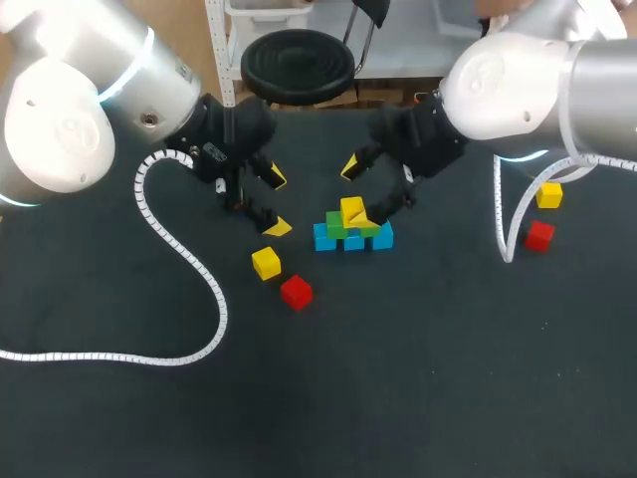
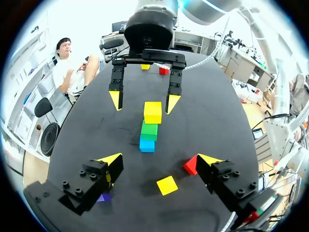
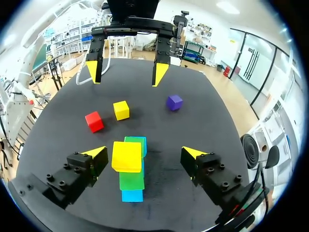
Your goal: Place the blue cubes, place green cubes on the blue cubes, place the yellow cubes on the green cubes, then place the red cubes on the yellow cubes, and place purple cube on the red cubes.
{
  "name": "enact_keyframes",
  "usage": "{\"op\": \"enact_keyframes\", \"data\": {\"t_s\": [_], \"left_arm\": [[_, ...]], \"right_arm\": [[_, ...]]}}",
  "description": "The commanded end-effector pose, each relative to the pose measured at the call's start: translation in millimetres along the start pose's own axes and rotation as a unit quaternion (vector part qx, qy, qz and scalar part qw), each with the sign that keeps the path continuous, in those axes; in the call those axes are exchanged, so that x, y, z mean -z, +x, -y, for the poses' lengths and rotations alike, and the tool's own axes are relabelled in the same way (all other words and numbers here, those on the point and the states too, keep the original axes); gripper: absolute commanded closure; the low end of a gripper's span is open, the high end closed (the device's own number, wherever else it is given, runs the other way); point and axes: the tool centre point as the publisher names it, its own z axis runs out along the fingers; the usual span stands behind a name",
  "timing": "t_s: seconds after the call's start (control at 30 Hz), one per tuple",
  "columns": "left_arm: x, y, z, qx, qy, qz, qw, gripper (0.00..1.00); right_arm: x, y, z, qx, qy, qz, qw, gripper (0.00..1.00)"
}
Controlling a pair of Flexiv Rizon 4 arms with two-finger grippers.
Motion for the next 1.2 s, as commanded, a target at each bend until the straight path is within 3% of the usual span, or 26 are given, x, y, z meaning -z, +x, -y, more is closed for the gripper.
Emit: {"op": "enact_keyframes", "data": {"t_s": [0.03, 1.1, 1.2], "left_arm": [[0, 1.0, -0.2, -0.001, 0.0, 0.001, 1.0, 0.0], [0, 1.0, -0.2, -0.001, 0.0, 0.001, 1.0, 0.0], [0, 1.0, -0.2, -0.001, 0.0, 0.001, 1.0, 0.0]], "right_arm": [[-1, 1, 1, 0.001, 0.001, 0.002, 1.0, 0.0], [1, 0, 11, 0.008, 0.011, 0.001, 1.0, 0.0], [3, -3, 7, 0.014, 0.013, 0.024, 1.0, 0.0]]}}
